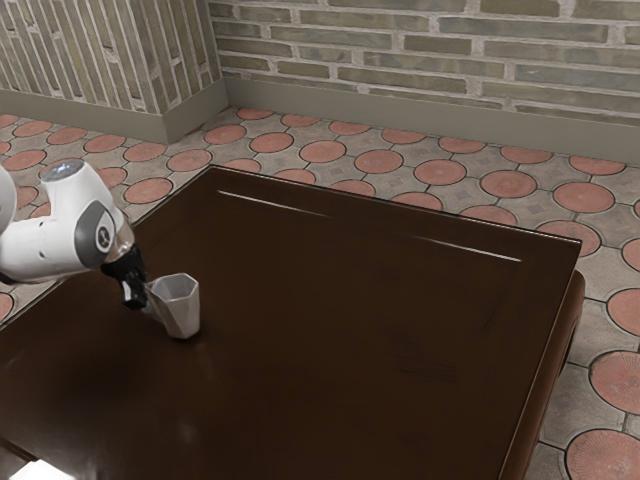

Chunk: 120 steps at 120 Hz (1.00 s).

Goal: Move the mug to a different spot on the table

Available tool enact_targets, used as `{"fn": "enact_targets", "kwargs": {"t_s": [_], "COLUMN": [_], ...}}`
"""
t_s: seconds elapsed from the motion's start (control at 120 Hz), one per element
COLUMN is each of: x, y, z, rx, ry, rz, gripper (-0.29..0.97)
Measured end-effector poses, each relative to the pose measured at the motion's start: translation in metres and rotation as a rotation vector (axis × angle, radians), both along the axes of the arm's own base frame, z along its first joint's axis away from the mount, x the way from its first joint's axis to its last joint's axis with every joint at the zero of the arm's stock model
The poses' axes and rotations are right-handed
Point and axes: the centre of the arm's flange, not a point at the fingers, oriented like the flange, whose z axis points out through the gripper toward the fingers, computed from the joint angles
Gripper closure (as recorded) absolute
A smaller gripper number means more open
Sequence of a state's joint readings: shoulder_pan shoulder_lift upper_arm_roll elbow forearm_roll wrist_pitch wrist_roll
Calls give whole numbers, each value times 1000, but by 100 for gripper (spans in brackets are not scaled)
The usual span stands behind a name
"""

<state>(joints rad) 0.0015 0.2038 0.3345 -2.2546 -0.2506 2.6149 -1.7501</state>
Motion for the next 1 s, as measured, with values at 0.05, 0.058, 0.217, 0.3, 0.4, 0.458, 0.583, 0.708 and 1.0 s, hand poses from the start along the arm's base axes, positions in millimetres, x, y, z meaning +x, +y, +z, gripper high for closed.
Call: {"fn": "enact_targets", "kwargs": {"t_s": [0.05, 0.058, 0.217, 0.3, 0.4, 0.458, 0.583, 0.708, 1.0], "x": [-3, -3, -10, -9, -4, -1, 5, 11, 24], "y": [0, 0, -1, -7, -22, -32, -54, -79, -108], "z": [1, 1, 11, 20, 23, 23, 18, 13, -2], "rx": [-23, -27, -121, -160, -181, -201, -255, -301, -410], "ry": [12, 15, 32, -4, -53, -75, -108, -131, -146], "rz": [-3, -4, -20, -45, -104, -131, -175, -226, -296], "gripper": [58, 59, 66, 69, 70, 71, 72, 72, 73]}}
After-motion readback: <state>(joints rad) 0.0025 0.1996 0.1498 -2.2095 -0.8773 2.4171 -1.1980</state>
